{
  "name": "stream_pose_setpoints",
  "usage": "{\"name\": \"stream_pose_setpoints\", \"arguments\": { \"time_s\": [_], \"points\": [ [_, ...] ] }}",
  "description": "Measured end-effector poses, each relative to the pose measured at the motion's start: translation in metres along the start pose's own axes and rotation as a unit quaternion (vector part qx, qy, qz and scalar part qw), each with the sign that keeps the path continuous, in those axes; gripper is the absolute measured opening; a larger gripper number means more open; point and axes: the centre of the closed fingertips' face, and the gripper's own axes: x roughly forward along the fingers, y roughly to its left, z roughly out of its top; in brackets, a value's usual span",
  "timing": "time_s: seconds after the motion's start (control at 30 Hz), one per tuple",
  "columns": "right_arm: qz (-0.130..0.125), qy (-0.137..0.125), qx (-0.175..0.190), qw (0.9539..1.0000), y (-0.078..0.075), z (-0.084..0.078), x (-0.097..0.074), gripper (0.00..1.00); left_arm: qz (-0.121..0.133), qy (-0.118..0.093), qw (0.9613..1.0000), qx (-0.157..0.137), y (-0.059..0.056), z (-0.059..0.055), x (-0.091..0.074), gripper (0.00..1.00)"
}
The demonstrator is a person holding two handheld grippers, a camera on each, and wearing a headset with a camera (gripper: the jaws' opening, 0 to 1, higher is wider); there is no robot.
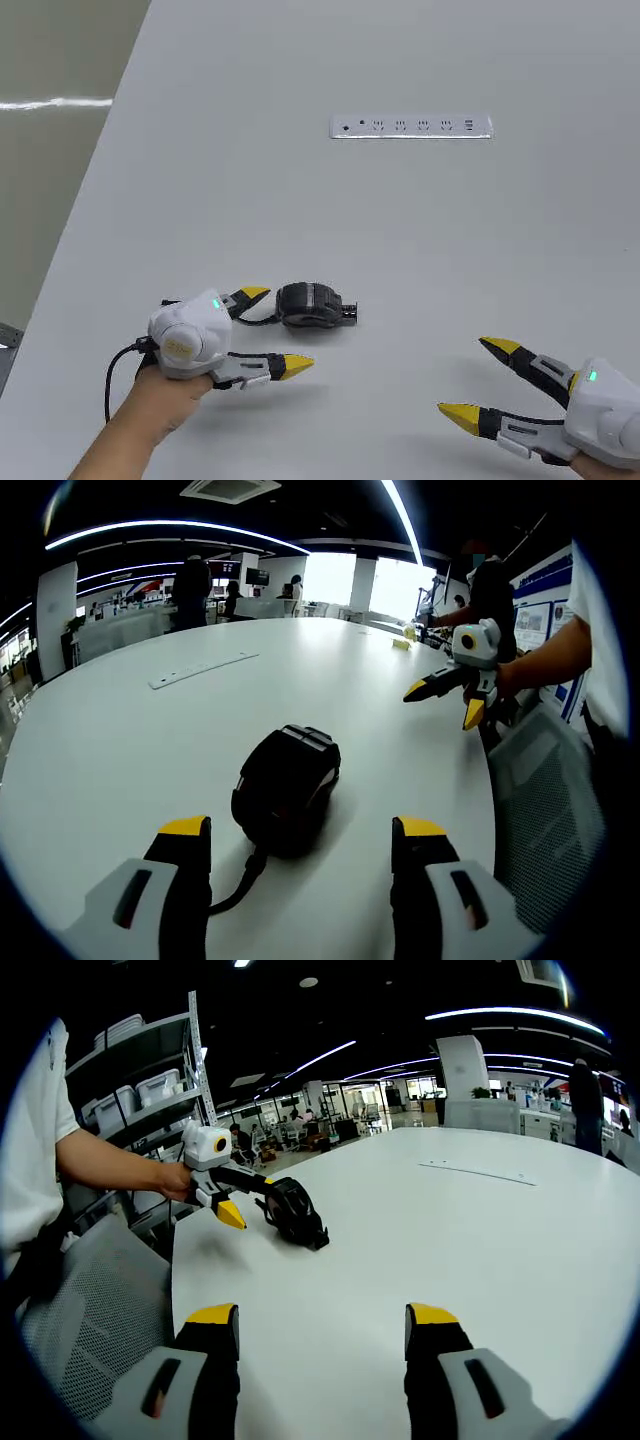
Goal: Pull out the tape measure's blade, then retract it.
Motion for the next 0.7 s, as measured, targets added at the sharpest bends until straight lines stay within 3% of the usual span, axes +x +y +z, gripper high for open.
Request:
{"name": "stream_pose_setpoints", "arguments": {
  "time_s": [0.27, 0.7],
  "points": [
    [0.02, 0.001, -0.004, 0.9998, -0.003, 0.004, 0.011, 0.67, -0.014, 0.017, 0.9996, 0.017, 0.004, -0.002, 0.011, 0.68],
    [0.042, 0.013, -0.009, 0.999, -0.003, 0.005, 0.024, 0.66, -0.035, 0.024, 0.9987, 0.027, 0.009, -0.005, 0.021, 0.59]
  ]
}}
